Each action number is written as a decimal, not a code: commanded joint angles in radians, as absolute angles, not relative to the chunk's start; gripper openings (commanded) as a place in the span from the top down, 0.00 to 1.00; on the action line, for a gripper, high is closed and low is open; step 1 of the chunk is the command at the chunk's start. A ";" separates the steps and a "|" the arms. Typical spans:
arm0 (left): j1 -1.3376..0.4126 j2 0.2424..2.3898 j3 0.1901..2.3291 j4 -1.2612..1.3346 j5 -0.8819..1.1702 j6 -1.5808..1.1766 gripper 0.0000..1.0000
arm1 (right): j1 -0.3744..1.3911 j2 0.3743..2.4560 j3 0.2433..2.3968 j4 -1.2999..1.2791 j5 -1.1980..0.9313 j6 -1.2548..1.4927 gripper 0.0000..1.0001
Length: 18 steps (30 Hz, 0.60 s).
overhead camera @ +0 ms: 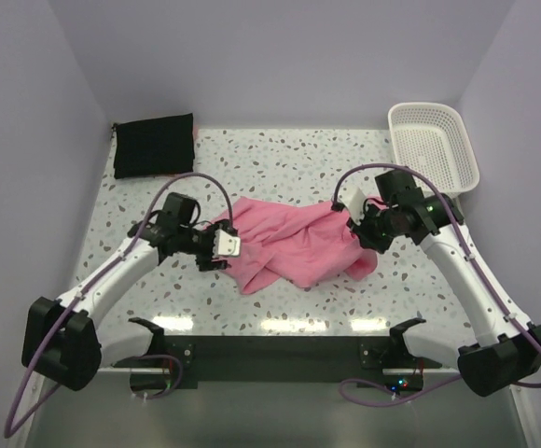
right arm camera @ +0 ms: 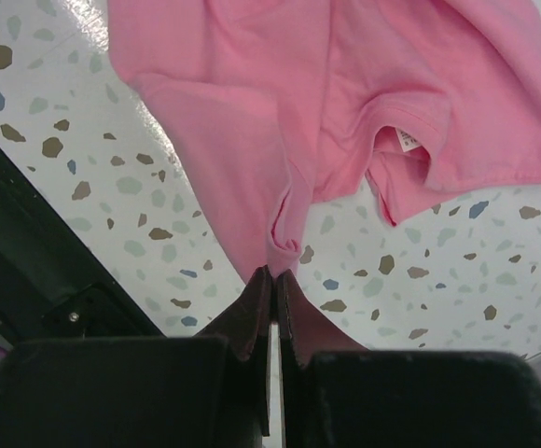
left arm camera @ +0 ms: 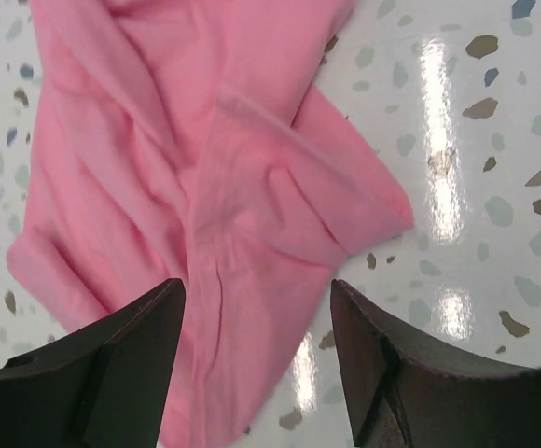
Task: Fold and stack the t-shirts
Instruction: Flatten the tshirt out
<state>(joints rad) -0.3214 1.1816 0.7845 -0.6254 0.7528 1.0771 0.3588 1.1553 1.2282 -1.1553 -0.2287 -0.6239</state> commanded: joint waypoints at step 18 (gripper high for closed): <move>-0.601 1.644 1.230 -0.942 0.660 2.221 0.35 | 0.357 1.147 1.232 -1.104 -0.169 -0.525 1.00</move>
<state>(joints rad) -0.5735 1.6207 1.1610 -0.8013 0.6769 1.8816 0.3588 1.1519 1.2282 -1.1355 -0.1959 -0.5491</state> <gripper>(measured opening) 0.652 0.015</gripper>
